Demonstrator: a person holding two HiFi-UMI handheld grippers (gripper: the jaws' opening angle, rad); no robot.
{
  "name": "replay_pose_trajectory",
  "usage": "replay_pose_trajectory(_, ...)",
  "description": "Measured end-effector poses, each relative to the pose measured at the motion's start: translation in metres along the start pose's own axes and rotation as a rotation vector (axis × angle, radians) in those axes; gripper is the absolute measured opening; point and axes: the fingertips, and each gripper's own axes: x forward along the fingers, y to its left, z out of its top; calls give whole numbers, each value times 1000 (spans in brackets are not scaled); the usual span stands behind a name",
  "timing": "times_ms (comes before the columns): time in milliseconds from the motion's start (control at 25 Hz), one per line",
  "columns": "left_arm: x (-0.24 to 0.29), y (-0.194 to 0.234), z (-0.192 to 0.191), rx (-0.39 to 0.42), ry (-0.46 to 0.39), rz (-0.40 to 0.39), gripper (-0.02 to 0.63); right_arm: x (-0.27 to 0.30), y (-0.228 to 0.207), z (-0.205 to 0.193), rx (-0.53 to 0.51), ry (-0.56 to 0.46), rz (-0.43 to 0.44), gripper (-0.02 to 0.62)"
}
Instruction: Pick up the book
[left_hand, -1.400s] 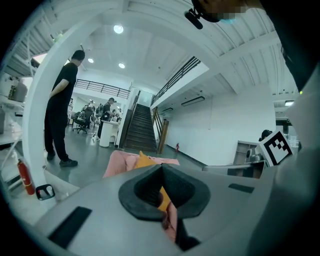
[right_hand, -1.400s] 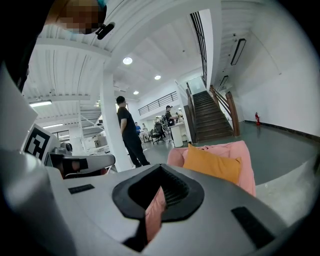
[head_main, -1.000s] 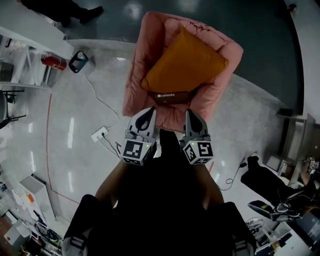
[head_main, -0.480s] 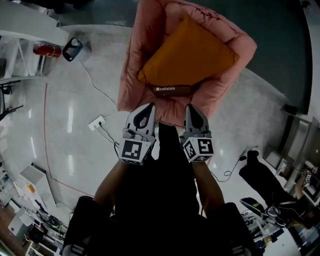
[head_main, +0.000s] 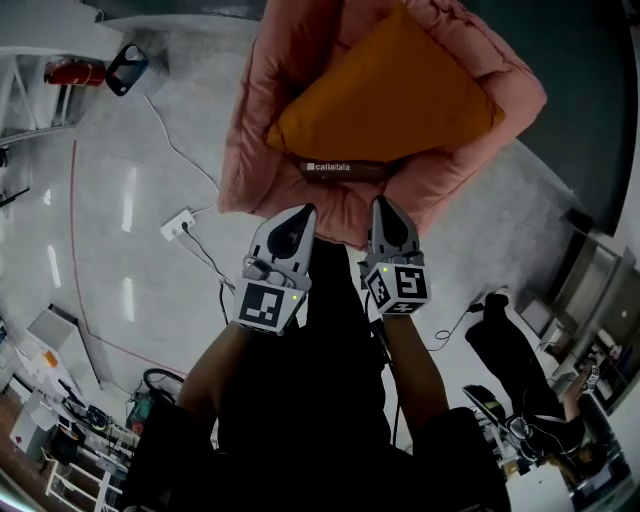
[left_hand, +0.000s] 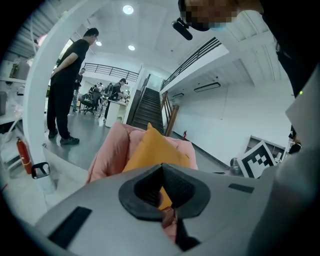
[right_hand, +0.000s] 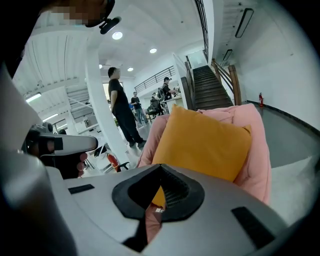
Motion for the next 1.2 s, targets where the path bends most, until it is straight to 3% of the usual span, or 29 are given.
replay_pose_trajectory(520, 45, 18, -48, -71, 54, 9, 0, 62, -42, -66, -11, 142, 2, 9)
replay_pose_trajectory(920, 65, 41, -82, -114, 82, 60, 0, 93, -67, -113, -10, 227, 17, 74)
replay_pose_trajectory(1200, 81, 53, -102, -140, 97, 72, 0, 118, -68, -149, -55, 335, 98, 166)
